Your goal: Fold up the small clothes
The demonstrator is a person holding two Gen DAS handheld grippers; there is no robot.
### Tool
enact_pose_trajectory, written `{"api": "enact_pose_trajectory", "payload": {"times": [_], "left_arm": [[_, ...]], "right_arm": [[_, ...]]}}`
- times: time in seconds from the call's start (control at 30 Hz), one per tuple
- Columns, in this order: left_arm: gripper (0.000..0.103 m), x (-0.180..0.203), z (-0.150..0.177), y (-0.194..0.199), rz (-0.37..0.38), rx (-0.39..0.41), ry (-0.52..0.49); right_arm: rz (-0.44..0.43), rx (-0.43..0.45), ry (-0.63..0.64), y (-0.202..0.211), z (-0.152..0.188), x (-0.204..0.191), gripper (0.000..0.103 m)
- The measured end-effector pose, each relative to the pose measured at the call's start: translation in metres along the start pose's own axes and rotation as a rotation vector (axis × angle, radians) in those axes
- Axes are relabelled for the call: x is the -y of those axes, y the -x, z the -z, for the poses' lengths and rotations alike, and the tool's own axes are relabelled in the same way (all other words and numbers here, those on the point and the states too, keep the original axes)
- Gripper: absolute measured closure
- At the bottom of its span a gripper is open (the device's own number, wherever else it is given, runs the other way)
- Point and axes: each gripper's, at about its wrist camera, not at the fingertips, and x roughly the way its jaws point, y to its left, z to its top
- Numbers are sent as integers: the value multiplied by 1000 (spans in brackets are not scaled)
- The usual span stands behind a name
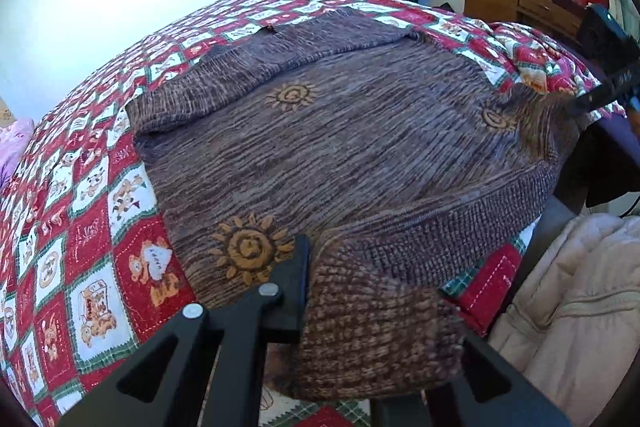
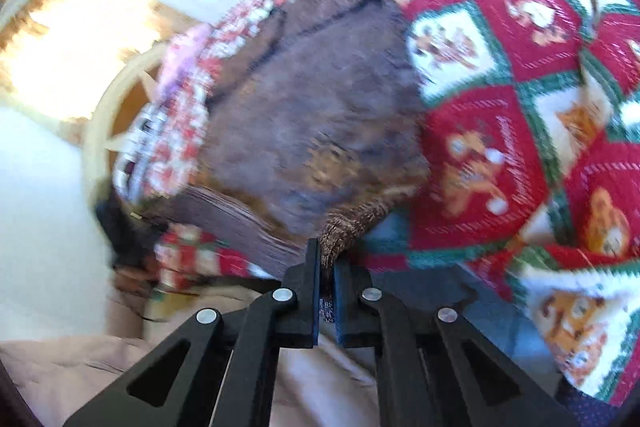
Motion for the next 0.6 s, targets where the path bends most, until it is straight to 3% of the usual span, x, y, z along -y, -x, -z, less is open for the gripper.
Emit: {"api": "enact_pose_trajectory", "payload": {"times": [0.2,0.33,0.43,0.6], "left_arm": [[94,-13,-14,10,22,41,50],[93,-30,-29,9,22,64,106],[93,-55,-34,-6,26,48,219],[93,-109,-23,-54,10,-61,519]], "right_arm": [[-147,69,-50,10,-33,-11,98],[-196,104,-74,6,-71,-11,98],[-238,125,-160,-5,-101,4,98],[-268,186,-287,-25,-137,41,95]]}}
